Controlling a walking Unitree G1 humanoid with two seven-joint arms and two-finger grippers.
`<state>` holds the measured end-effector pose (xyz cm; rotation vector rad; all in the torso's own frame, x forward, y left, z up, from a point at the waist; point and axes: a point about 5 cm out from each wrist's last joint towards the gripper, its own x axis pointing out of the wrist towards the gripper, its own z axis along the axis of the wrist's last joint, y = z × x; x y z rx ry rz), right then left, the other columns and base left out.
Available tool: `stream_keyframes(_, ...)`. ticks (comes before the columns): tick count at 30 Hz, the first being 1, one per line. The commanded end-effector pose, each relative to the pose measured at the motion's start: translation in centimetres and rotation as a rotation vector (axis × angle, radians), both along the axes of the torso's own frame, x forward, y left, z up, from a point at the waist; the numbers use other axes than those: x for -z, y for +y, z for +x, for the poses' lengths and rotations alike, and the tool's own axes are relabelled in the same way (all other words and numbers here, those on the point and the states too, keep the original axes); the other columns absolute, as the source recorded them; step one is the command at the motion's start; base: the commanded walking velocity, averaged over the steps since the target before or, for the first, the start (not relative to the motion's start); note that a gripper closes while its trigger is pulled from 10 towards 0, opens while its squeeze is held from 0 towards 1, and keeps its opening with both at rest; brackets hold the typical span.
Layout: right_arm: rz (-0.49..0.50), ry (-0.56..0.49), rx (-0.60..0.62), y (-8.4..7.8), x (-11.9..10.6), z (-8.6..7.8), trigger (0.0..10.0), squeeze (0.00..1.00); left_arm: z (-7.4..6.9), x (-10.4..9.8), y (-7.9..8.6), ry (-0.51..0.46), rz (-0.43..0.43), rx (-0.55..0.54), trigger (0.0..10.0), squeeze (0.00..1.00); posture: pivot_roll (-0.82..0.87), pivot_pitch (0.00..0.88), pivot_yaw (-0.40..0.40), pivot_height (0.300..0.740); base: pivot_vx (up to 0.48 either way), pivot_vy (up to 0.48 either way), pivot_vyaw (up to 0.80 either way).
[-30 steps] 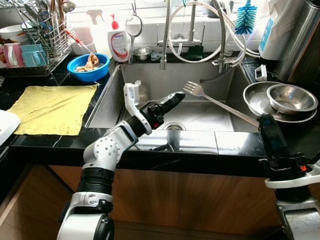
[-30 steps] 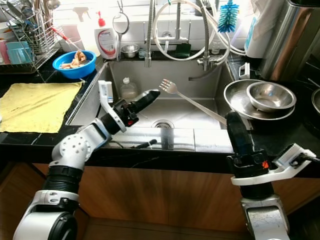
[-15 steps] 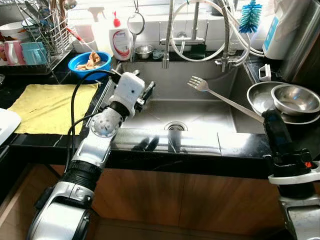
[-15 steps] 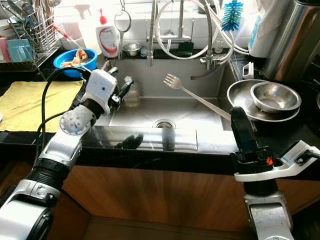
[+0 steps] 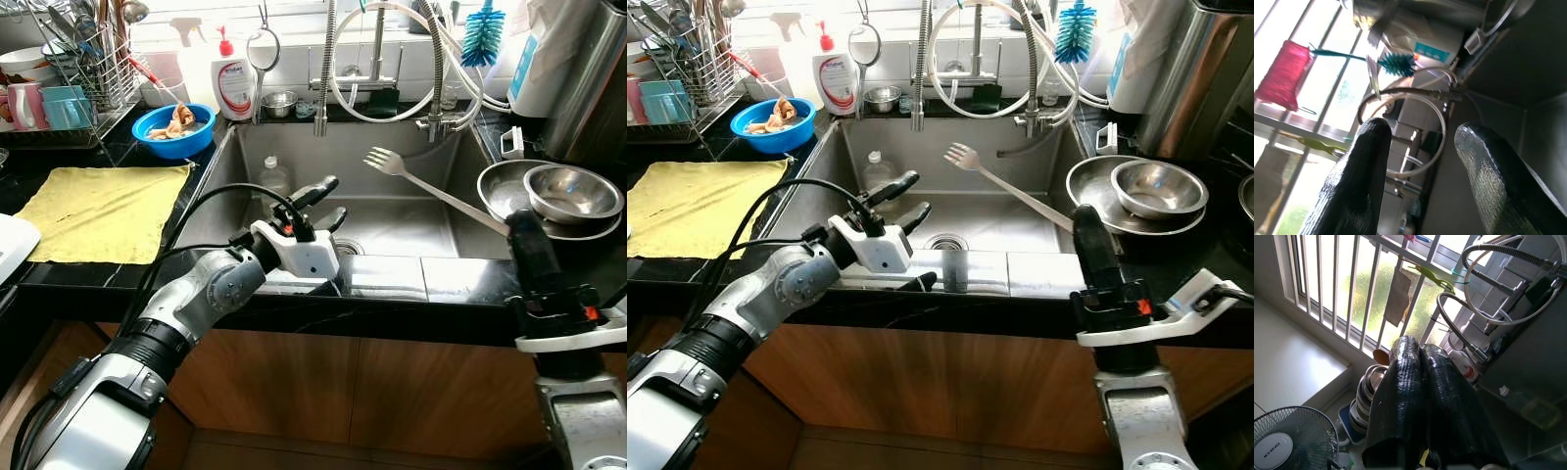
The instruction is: Kitchen organization
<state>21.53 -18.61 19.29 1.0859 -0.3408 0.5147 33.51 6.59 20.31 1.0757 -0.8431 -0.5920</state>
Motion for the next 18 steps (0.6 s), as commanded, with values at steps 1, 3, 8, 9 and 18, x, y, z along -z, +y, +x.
stream_keyframes(1, 0.019, 0.035, -0.025, 0.5, 0.5, 0.2, 10.0, 0.00, -0.2, -1.0, -0.6, -0.067, 0.001, 0.019, 10.0, 0.00, -0.02, 0.000, 0.050, 0.740, 0.000, 0.000, 0.00)
stream_keyframes(3, 0.046, 0.053, -0.035, 0.9, 0.7, 0.4, 10.0, 0.00, -0.1, -1.1, -0.6, -0.083, -0.018, 0.005, 10.0, 0.00, -0.02, 0.000, 0.048, 0.740, 0.000, 0.000, 0.00)
stream_keyframes(8, 0.037, 0.098, -0.034, 1.8, 1.4, 0.7, 10.0, 0.00, 0.2, -1.0, -0.8, -0.106, -0.031, -0.013, 10.0, 0.00, -0.02, 0.000, 0.046, 0.740, 0.000, 0.000, 0.00)
stream_keyframes(9, 0.067, 0.109, -0.030, 1.9, 1.5, 1.0, 10.0, 0.00, 0.2, -1.0, -0.8, -0.112, -0.041, -0.017, 10.0, 0.00, -0.02, 0.000, 0.046, 0.740, 0.000, 0.000, 0.00)
stream_keyframes(18, 0.111, 0.121, -0.056, 3.1, 1.3, 1.4, 10.0, 0.00, 0.1, -0.9, -1.1, -0.126, -0.054, -0.021, 10.0, 0.00, -0.02, 0.000, 0.045, 0.740, 0.000, 0.000, 0.00)
